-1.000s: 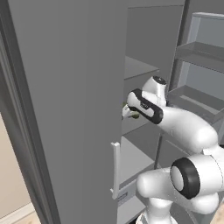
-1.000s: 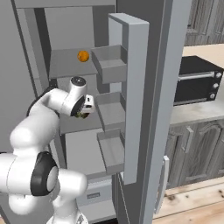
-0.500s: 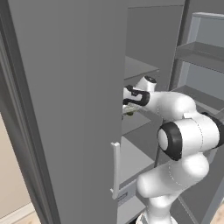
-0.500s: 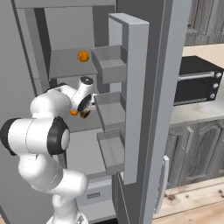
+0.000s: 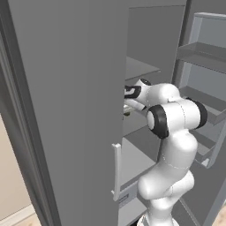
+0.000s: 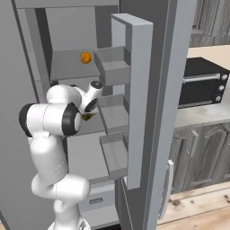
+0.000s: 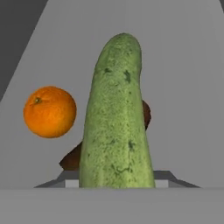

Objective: Take the cucumber and orange from the highest rack and move them to the second highest rack where the tangerine and sweet potato are located, to maximize freezer space. Close the freezer door after rearranging.

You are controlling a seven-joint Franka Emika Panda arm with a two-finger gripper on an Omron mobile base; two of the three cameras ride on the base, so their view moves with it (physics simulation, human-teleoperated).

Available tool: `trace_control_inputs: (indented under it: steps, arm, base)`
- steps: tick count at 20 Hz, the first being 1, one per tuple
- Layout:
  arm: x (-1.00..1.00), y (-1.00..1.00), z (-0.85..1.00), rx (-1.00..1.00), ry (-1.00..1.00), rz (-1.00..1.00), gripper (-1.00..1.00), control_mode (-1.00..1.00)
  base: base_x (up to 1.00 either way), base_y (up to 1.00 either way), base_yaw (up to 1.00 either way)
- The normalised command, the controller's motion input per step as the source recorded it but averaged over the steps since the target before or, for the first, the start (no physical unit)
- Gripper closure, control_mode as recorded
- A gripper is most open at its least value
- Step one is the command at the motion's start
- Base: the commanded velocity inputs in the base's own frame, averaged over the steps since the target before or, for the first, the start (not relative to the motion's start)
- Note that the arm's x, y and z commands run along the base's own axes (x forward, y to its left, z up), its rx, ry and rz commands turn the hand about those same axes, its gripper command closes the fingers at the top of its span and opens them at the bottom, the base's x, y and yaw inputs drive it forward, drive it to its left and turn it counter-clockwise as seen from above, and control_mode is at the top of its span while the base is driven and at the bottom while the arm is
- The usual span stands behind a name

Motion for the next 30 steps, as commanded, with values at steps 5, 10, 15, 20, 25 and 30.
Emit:
trace_control_inputs:
  steps: [5, 10, 15, 20, 25, 30]
  arm:
    - [0.53, 0.0, -0.36, 0.0, 0.06, 0.06, 1.0, -1.0]
    - [0.18, 0.13, -0.55, -0.05, 0.06, 0.02, -1.0, -1.0]
    - [0.0, 0.13, -0.36, -0.07, 0.01, 0.0, -1.0, -1.0]
    - [-0.4, 0.04, -0.05, 0.0, -0.08, 0.0, -1.0, -1.0]
    - [-0.73, 0.0, 0.07, 0.0, -0.31, -0.07, -1.0, -1.0]
    - [-0.7, 0.07, 0.43, 0.0, -0.24, -0.09, -1.0, -1.0]
  base:
    - [0.0, 0.0, 0.0]
    - [0.0, 0.0, 0.0]
    - [0.0, 0.0, 0.0]
    - [0.0, 0.0, 0.0]
    - [0.0, 0.0, 0.0]
    - [0.0, 0.0, 0.0]
